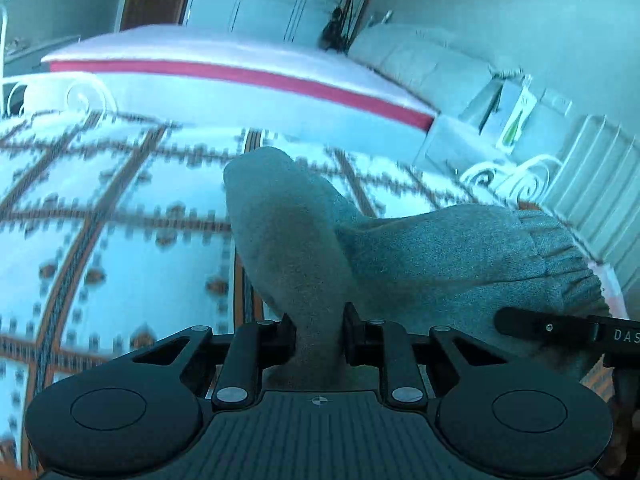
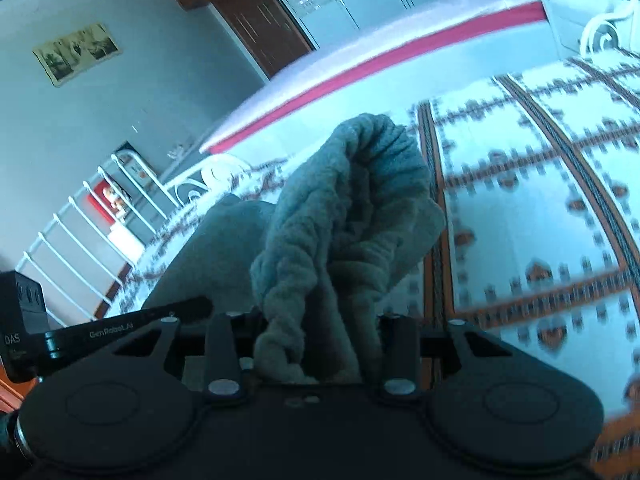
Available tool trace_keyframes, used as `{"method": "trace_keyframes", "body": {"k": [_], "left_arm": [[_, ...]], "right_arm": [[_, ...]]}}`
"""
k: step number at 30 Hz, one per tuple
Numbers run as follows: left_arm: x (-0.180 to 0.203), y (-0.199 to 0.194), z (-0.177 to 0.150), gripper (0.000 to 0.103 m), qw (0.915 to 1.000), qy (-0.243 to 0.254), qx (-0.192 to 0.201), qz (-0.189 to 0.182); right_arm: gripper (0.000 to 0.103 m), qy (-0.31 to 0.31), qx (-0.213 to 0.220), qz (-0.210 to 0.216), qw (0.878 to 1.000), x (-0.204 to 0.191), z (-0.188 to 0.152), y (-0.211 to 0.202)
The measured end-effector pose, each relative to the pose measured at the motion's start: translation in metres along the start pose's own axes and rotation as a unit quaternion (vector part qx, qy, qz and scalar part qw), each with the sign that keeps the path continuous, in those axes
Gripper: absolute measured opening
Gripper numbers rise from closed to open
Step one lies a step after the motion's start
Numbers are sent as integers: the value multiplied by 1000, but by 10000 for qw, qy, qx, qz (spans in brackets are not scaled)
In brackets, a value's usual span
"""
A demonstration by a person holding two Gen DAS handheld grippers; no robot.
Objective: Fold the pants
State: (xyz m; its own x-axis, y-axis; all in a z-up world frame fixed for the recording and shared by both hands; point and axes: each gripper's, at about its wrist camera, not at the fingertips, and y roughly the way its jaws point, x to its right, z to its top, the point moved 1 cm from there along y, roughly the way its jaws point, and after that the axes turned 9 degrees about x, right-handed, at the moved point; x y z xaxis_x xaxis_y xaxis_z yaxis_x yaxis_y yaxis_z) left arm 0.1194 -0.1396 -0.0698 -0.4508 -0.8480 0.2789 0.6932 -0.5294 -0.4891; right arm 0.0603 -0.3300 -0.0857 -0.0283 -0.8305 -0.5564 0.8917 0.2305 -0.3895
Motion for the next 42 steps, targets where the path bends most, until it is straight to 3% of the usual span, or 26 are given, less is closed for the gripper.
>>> {"method": "trace_keyframes", "body": {"k": [8, 11, 16, 18, 19, 20, 21, 22, 23, 29, 34, 42], "left_arm": [[-27, 100, 70, 22, 9995, -96, 155, 254], [-36, 145, 75, 22, 9991, -37, 11, 414], [-45, 212, 56, 25, 9956, 145, -574, 732], [-43, 220, 49, 35, 9936, 337, -663, 844], [-42, 222, 48, 44, 9928, 396, -713, 880], [-42, 223, 47, 63, 9918, 458, -759, 922], [-42, 223, 46, 75, 9907, 510, -819, 956], [-42, 224, 44, 95, 9892, 582, -868, 1025], [-41, 222, 43, 100, 9860, 703, -940, 1184], [-30, 172, 59, 100, 9761, 997, -713, 1796], [-10, 79, 79, 103, 9809, 816, -59, 1764], [27, -62, 81, 103, 9786, 692, 545, 1860]], "right_arm": [[32, 153, 173, 89, 9997, 34, 80, 87], [32, 53, 97, -16, 9999, 49, 93, 128], [35, 74, -344, -461, 9983, 84, 86, 188], [46, 55, -476, -744, 9961, 95, 80, 200], [62, 98, -459, -863, 9952, 100, 77, 202], [75, 137, -420, -977, 9942, 102, 75, 201], [80, 152, -354, -1079, 9934, 105, 75, 200], [84, 163, -250, -1176, 9926, 107, 74, 197], [84, 184, -165, -1241, 9920, 108, 76, 192], [88, -70, 322, -1582, 9869, 88, 89, 138], [97, -707, 857, -1395, 9840, 28, 95, 77], [97, -1094, 1363, -1072, 9788, -51, 80, -13]]}}
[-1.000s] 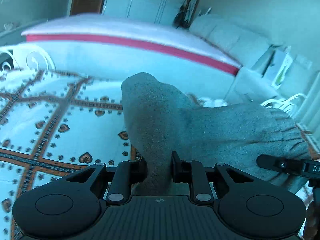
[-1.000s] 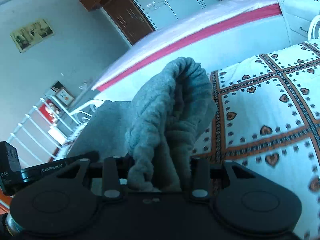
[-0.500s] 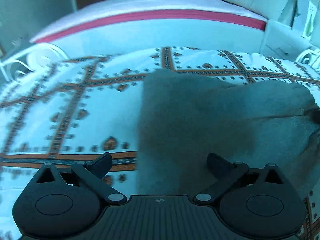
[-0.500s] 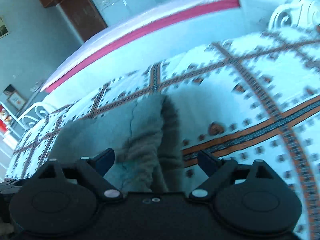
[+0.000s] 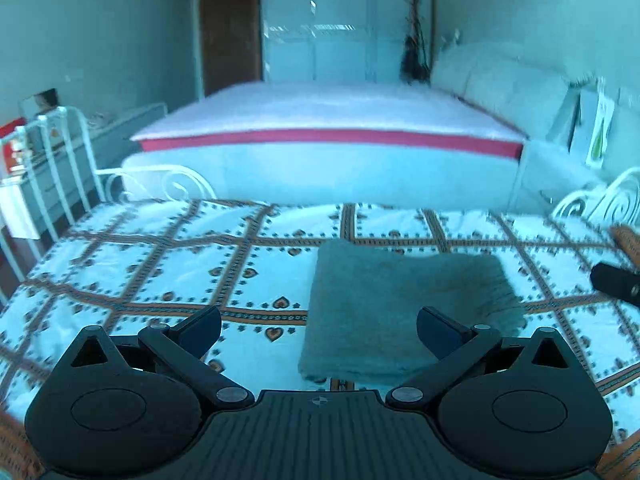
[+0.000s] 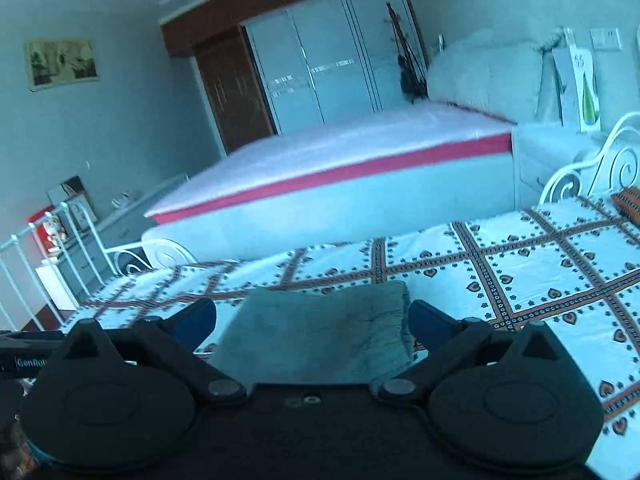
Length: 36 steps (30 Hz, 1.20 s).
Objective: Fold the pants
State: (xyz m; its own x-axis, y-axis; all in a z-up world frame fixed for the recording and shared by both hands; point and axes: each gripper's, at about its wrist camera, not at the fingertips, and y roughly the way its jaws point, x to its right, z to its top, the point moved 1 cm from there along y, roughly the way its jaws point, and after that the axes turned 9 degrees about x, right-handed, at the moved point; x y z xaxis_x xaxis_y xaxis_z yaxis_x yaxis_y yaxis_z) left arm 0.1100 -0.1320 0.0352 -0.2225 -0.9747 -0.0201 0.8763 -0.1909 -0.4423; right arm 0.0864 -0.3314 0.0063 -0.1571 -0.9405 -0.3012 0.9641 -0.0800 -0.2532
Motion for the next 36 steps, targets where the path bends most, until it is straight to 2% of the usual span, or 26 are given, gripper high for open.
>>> {"method": "trace_keyframes", "body": {"k": [8, 15, 21, 28, 36], "left_arm": [[-16, -83, -9, 103, 9994, -37, 340, 40], [-14, -128, -10, 103, 9978, -2, 667, -42], [-12, -136, -6, 103, 9967, 2, 806, -25], [-12, -127, -14, 103, 9981, 39, 617, -4], [-12, -126, -16, 103, 9976, 152, 681, 39]], "right_arm": [[97, -248, 318, 19, 9992, -26, -3, -82], [97, -191, 562, 12, 9982, -35, -7, -127], [97, -179, 677, 57, 9975, -34, -4, -136], [97, -43, 628, 69, 9980, -33, -8, -131], [97, -81, 603, 107, 9981, -38, -14, -132]]}}
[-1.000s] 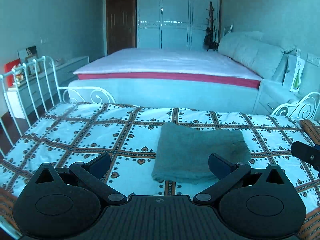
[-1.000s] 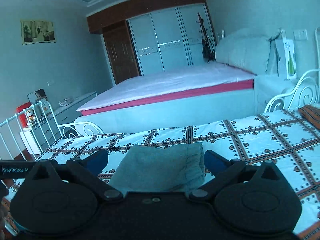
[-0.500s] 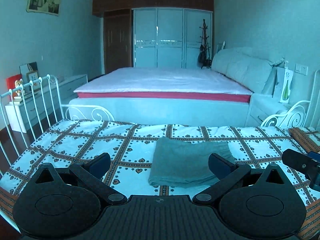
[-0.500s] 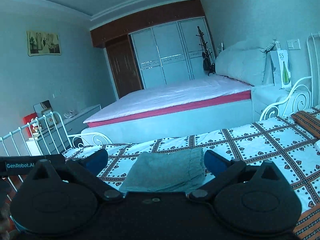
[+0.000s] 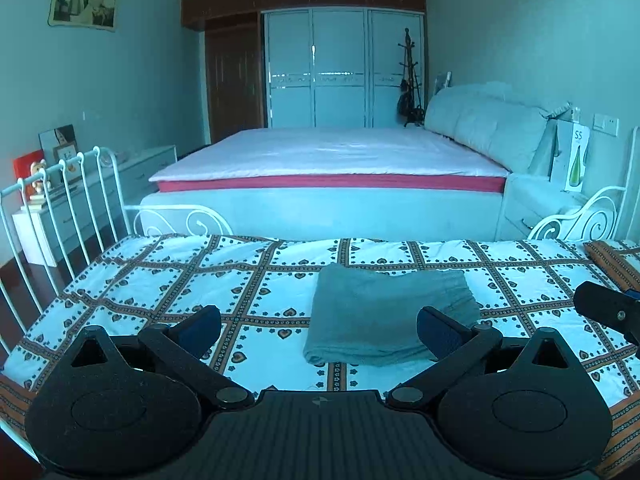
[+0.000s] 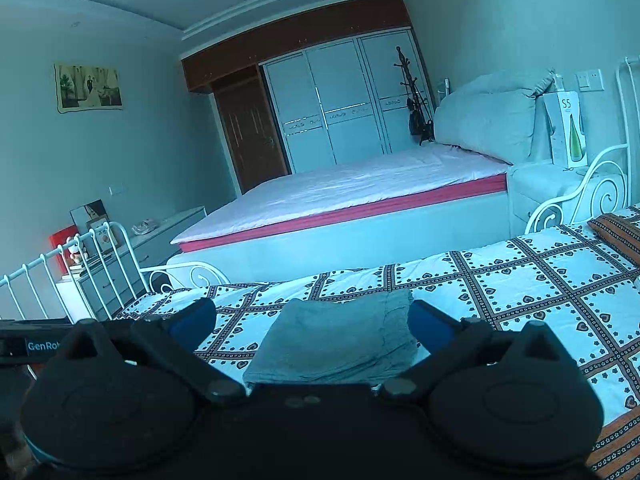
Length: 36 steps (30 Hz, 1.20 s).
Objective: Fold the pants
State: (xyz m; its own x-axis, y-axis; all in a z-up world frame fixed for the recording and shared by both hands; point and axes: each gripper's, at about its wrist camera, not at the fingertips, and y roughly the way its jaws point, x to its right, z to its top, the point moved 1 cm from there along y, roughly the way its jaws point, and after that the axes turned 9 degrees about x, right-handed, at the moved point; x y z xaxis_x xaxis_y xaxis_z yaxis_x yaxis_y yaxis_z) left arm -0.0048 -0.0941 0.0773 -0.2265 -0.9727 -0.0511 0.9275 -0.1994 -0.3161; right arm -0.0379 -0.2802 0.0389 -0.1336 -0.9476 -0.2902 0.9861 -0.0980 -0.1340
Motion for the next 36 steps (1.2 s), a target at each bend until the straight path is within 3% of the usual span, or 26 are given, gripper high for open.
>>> {"method": "trace_keyframes", "body": {"k": [36], "left_arm": [[3, 7, -7, 103, 9998, 35, -185, -87]], "right_arm": [[97, 84, -84, -37, 9999, -1, -2, 1]]}}
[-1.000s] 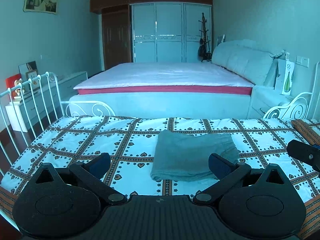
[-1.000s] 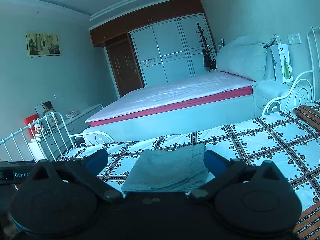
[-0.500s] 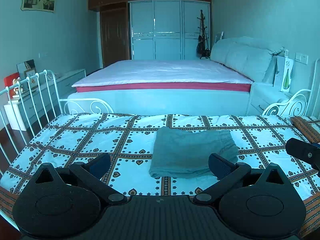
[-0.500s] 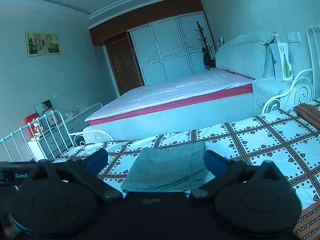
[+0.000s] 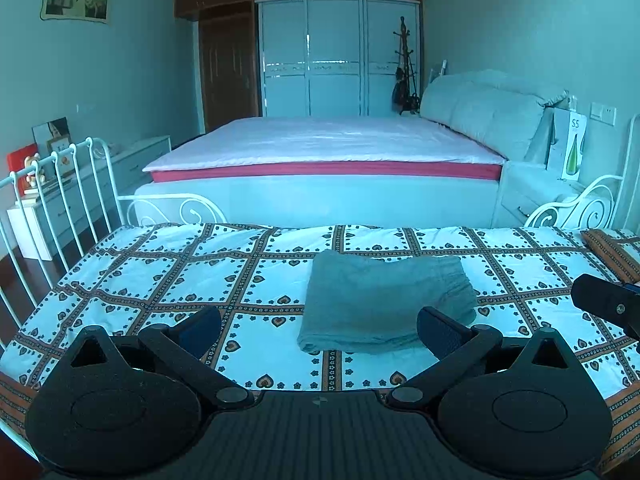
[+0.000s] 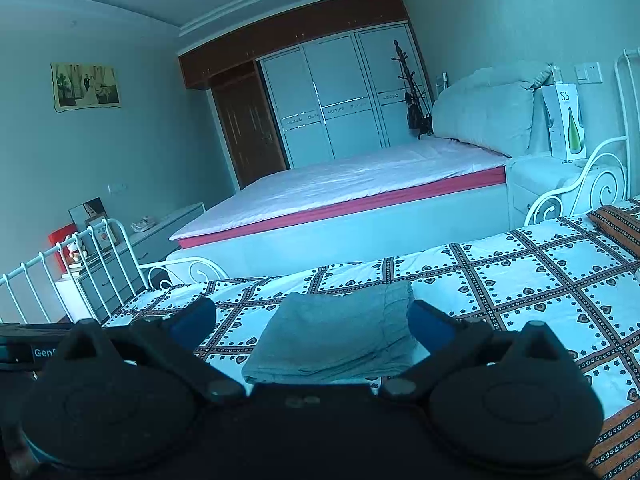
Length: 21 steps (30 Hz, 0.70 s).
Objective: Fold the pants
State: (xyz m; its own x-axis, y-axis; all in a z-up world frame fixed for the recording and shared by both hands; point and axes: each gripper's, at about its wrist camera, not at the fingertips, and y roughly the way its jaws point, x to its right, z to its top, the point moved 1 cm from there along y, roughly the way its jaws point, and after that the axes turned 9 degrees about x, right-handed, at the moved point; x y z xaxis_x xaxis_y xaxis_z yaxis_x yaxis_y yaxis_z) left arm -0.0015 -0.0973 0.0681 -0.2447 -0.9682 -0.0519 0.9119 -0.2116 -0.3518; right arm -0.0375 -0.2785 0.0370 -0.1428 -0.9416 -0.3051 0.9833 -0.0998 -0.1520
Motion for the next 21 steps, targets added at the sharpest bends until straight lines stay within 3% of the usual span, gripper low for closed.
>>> {"method": "trace_keyframes", "body": {"k": [21], "left_arm": [[-4, 5, -1, 103, 9995, -119, 31, -281]], "right_arm": [[97, -35, -55, 48, 10000, 3, 0, 4]]}}
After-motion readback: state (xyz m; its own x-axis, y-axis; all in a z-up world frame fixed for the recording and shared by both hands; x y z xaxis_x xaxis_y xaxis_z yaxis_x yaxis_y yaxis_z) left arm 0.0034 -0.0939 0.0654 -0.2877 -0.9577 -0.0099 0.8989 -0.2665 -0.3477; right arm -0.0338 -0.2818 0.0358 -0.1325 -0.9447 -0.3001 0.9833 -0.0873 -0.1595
